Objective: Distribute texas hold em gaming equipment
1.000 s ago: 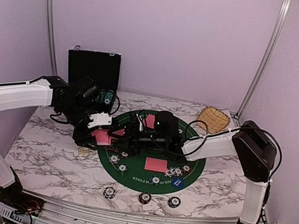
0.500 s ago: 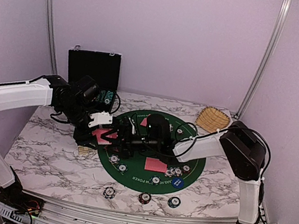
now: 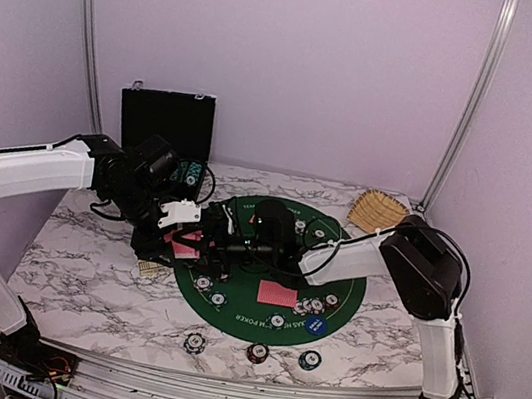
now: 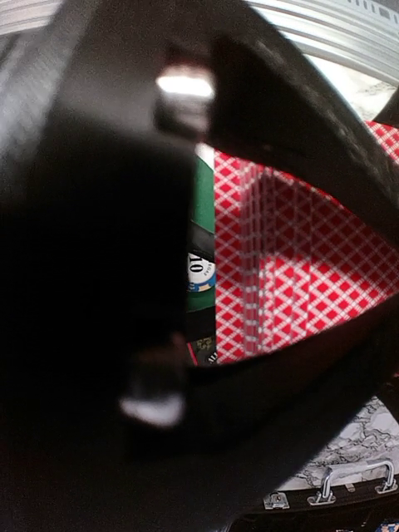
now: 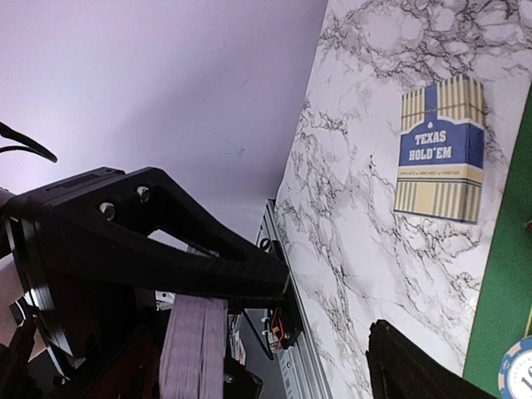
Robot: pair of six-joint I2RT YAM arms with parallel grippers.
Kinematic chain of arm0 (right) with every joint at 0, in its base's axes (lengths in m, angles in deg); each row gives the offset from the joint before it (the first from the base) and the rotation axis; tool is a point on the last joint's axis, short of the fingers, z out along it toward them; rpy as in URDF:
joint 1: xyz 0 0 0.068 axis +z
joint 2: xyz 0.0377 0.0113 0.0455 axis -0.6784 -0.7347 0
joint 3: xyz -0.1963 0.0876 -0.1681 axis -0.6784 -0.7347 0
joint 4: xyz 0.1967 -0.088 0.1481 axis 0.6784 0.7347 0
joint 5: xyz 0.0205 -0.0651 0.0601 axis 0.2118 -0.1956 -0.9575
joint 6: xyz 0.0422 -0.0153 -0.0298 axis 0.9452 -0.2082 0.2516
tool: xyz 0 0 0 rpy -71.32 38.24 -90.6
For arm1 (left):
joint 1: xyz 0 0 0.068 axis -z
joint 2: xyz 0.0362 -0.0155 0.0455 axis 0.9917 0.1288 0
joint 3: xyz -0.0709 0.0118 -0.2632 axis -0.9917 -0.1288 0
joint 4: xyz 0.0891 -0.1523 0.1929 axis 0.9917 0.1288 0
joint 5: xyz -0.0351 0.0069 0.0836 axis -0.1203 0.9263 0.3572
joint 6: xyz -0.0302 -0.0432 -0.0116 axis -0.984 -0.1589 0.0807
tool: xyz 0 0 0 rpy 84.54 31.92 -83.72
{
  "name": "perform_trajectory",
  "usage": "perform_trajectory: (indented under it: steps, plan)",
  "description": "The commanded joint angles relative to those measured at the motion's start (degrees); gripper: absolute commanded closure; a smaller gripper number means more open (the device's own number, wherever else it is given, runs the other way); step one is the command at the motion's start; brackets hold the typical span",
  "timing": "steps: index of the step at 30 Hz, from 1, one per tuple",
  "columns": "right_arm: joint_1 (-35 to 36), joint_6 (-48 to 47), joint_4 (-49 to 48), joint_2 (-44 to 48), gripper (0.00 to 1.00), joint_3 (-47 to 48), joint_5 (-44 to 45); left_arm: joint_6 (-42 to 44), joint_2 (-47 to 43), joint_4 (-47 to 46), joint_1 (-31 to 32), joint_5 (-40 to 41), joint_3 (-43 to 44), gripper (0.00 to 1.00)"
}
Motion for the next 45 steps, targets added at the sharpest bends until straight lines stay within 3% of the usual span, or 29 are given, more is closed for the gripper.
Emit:
perform_trajectory:
  steps: [1,10,19,26,45]
  plan:
    - [0.6,1.9,-2.3,-2.9,0.13,3.9,-1.1,0.0,0.6,1.4,0.5,-0.4,1.3,0.88]
    - [0.9,3.3,-1.8,-6.1,0.13,7.0,-1.2,0.2,0.7,1.4,0.6,-0.2,1.2,0.88]
    - [-0.5,-1.7,6.6,-2.9,0.2,3.7,0.9,0.5,0.1,1.4,0.6,0.3,1.0,0.88]
    - [-2.4,-1.3,3.8,1.0,0.27,-2.7,1.2,0.7,0.0,1.4,0.7,0.7,0.9,0.89]
    - [-2.6,0.1,0.0,6.5,0.54,-6.7,0.3,0.9,0.0,1.4,0.6,1.6,0.4,0.89]
